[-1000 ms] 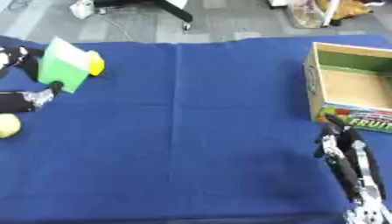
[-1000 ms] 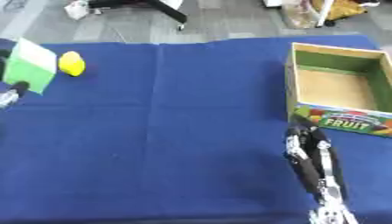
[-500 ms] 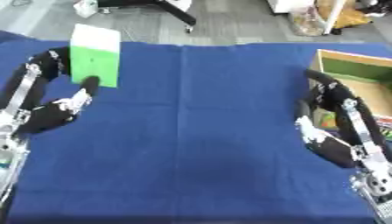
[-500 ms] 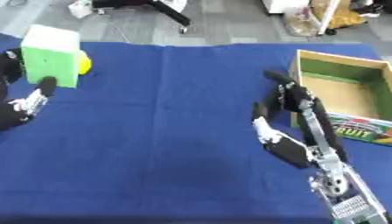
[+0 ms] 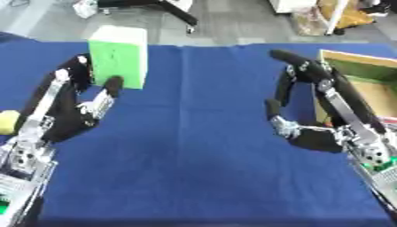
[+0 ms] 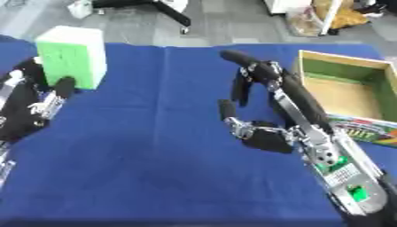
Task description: Pick up the objects with one hand, pass them to the other hand, and then place them into the box on the other side of the table.
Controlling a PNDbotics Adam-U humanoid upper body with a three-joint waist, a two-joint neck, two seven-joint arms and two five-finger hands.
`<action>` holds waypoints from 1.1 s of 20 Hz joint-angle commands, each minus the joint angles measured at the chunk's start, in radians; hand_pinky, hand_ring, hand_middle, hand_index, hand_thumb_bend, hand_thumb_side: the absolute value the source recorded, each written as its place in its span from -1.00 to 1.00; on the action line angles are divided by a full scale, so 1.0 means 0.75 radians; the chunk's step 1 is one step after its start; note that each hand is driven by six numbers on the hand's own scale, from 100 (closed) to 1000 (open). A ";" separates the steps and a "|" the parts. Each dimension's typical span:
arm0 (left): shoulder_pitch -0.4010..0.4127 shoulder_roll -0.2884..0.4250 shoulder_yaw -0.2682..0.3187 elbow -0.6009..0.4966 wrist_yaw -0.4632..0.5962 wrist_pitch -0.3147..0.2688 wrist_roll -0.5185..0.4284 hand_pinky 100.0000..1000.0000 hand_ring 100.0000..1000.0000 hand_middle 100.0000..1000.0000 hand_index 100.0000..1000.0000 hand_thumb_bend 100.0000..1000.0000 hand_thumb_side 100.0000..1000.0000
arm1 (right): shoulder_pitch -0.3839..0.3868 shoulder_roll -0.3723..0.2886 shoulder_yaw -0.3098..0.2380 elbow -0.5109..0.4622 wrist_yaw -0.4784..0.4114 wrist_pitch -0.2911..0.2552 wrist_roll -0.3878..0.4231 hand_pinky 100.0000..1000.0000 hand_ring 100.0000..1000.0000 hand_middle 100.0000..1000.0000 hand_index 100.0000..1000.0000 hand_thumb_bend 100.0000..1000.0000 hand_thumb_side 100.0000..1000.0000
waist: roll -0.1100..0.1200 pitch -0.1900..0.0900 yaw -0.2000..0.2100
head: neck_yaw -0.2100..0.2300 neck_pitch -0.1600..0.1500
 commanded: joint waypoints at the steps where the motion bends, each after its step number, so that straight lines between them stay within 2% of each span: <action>1: -0.029 0.034 -0.018 -0.024 0.066 0.019 -0.042 0.40 -0.08 -0.11 0.15 -1.00 -0.04 | -0.086 -0.014 0.000 -0.029 0.064 0.011 0.014 -0.50 -0.55 -0.45 0.89 -1.00 -0.90 | -0.018 -0.018 -0.004 | 0.008 -0.003; 3: -0.038 0.050 -0.026 -0.028 0.107 0.028 -0.064 0.40 -0.08 -0.11 0.15 -1.00 -0.03 | -0.120 -0.006 0.015 -0.029 0.098 0.028 0.013 -0.53 -0.56 -0.47 0.90 -0.99 -0.90 | -0.018 -0.017 -0.004 | 0.010 -0.003; 6: -0.052 0.079 -0.043 -0.041 0.166 0.042 -0.096 0.40 -0.08 -0.11 0.16 -1.00 -0.03 | -0.148 0.001 0.032 -0.029 0.154 0.027 0.008 -0.58 -0.59 -0.51 0.92 -0.77 -0.87 | -0.018 -0.016 -0.001 | 0.012 -0.003; 7: -0.055 0.089 -0.047 -0.046 0.187 0.048 -0.105 0.40 -0.08 -0.11 0.16 -1.00 -0.02 | -0.156 0.003 0.033 -0.029 0.174 0.025 0.003 -0.62 -0.62 -0.56 0.92 -0.58 -0.86 | -0.018 -0.016 0.000 | 0.013 -0.003; 8: -0.058 0.099 -0.051 -0.050 0.209 0.055 -0.112 0.40 -0.08 -0.11 0.16 -1.00 -0.02 | -0.165 0.005 0.032 -0.029 0.196 0.023 -0.004 -0.63 -0.63 -0.57 0.92 -0.51 -0.86 | -0.018 -0.016 0.001 | 0.014 -0.003; 9: -0.061 0.111 -0.056 -0.055 0.231 0.061 -0.120 0.40 -0.08 -0.11 0.16 -1.00 -0.01 | -0.174 0.007 0.029 -0.029 0.218 0.022 -0.010 -0.69 -0.67 -0.64 0.92 -0.25 -0.86 | -0.017 -0.017 0.001 | 0.015 -0.003; 10: -0.065 0.123 -0.062 -0.060 0.254 0.068 -0.127 0.40 -0.08 -0.11 0.15 -1.00 -0.01 | -0.184 0.007 0.024 -0.029 0.241 0.020 -0.013 -0.70 -0.67 -0.64 0.92 -0.22 -0.86 | -0.017 -0.017 0.001 | 0.015 -0.003; 11: -0.070 0.138 -0.069 -0.067 0.276 0.076 -0.135 0.40 -0.08 -0.12 0.16 -1.00 0.00 | -0.195 0.008 0.018 -0.029 0.263 0.018 -0.017 -0.78 -0.73 -0.72 0.92 -0.05 -0.84 | -0.017 -0.017 0.001 | 0.016 -0.003; 14: -0.085 0.183 -0.089 -0.084 0.345 0.101 -0.152 0.40 -0.08 -0.12 0.15 -1.00 0.01 | -0.211 0.011 0.011 -0.029 0.331 0.019 -0.038 -0.88 -0.82 -0.84 0.91 0.00 -0.75 | -0.016 -0.016 0.002 | 0.018 -0.003; 15: -0.096 0.204 -0.093 -0.090 0.408 0.111 -0.156 0.40 -0.08 -0.12 0.15 -1.00 0.01 | -0.214 0.014 0.017 -0.029 0.369 0.022 -0.050 -0.93 -0.88 -0.96 0.91 0.01 -0.71 | -0.016 -0.016 0.003 | 0.018 -0.003; 16: -0.110 0.228 -0.092 -0.093 0.495 0.124 -0.158 0.40 -0.08 -0.12 0.15 -1.00 0.01 | -0.213 0.018 0.029 -0.029 0.416 0.029 -0.068 -0.94 -0.91 -0.99 0.91 0.02 -0.70 | -0.016 -0.015 0.004 | 0.017 -0.003; 17: -0.128 0.250 -0.092 -0.095 0.569 0.136 -0.163 0.40 -0.08 -0.12 0.16 -1.00 0.00 | -0.214 0.024 0.044 -0.029 0.460 0.038 -0.089 -1.00 -1.00 -1.00 0.90 0.03 -0.66 | -0.015 -0.015 0.006 | 0.017 -0.003; 18: -0.144 0.267 -0.093 -0.095 0.624 0.145 -0.169 0.40 -0.08 -0.12 0.16 -1.00 0.00 | -0.215 0.029 0.058 -0.029 0.499 0.048 -0.110 -1.00 -1.00 -1.00 0.90 0.04 -0.65 | -0.016 -0.015 0.007 | 0.018 -0.003; 22: -0.196 0.323 -0.120 -0.096 0.721 0.165 -0.190 0.40 -0.08 -0.12 0.15 -1.00 0.00 | -0.221 0.050 0.087 -0.029 0.587 0.091 -0.184 -1.00 -1.00 -1.00 0.88 0.04 -0.68 | -0.016 -0.012 0.006 | 0.020 -0.003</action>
